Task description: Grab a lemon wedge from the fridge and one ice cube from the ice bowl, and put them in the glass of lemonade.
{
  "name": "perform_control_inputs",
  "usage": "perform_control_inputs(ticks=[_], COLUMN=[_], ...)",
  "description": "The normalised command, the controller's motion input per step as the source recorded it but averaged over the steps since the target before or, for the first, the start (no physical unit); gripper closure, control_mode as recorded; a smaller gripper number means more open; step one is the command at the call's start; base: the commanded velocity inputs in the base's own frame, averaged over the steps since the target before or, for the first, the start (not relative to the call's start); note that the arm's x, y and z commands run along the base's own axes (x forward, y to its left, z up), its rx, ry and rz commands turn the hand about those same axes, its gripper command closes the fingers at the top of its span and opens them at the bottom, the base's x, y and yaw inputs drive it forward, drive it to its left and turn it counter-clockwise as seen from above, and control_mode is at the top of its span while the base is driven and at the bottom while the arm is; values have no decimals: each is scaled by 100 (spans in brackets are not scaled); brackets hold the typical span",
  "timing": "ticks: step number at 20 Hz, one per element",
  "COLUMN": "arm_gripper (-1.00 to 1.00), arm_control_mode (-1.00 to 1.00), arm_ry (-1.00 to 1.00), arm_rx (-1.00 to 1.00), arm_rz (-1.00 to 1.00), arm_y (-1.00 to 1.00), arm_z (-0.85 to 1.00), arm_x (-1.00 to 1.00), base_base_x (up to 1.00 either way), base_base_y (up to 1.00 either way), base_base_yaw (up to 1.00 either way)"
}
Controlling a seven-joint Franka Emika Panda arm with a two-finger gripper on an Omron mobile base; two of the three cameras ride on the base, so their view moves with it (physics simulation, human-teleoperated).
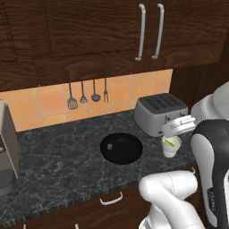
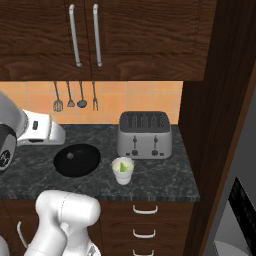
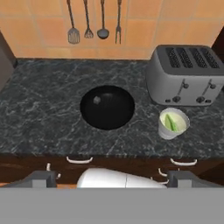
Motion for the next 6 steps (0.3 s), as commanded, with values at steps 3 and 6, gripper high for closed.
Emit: perform_control_inputs(ticks=[3, 6], arm_gripper=[-100, -100], arm_control_mode=[-100, -100], arm_ry=[0, 0], arm_rx=[0, 0], arm_rz=[-7, -9], arm_y=[0, 0], arm_z=[-2, -3], arm_x=[0, -4], base_base_x=[0, 0], base_base_y=[0, 0], base_base_yaw=[0, 0])
